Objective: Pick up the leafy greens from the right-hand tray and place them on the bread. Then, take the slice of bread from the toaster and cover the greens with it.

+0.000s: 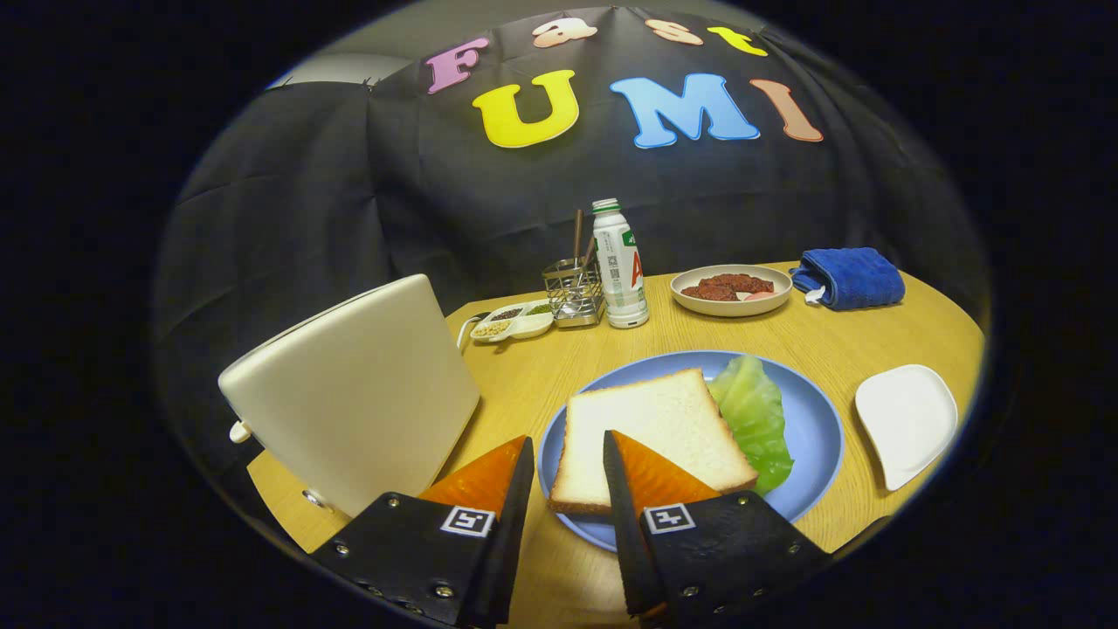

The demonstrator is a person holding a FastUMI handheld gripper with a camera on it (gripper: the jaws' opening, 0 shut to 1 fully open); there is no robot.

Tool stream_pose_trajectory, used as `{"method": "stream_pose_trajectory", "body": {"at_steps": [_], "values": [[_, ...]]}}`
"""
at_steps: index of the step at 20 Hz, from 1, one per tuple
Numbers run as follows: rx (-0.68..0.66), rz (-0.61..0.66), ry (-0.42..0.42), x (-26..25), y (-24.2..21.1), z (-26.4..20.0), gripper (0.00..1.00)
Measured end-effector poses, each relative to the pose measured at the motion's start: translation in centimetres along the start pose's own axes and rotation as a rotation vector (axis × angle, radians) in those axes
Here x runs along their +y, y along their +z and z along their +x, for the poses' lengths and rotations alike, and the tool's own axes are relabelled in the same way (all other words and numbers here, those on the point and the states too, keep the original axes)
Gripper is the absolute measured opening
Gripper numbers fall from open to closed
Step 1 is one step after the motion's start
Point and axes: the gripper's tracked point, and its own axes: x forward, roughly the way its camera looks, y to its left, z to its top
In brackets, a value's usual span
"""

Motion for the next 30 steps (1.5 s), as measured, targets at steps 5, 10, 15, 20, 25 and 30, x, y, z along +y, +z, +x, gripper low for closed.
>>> {"method": "stream_pose_trajectory", "body": {"at_steps": [5, 10, 15, 20, 25, 30], "values": [[-0.019, -0.033, 0.04, 1.5, 0.0, -0.3, 0.82], [-0.039, -0.06, 0.035, 1.8, 0.2, -0.5, 0.88], [-0.106, -0.199, 0.031, 3.1, 0.8, -1.4, 0.92], [-0.158, -0.218, 0.056, 4.5, 2.9, -2.1, 0.92], [-0.209, -0.173, 0.043, 1.7, 7.3, -3.5, 0.92], [-0.331, -0.146, -0.056, -6.7, 13.1, -6.2, 0.92]]}}
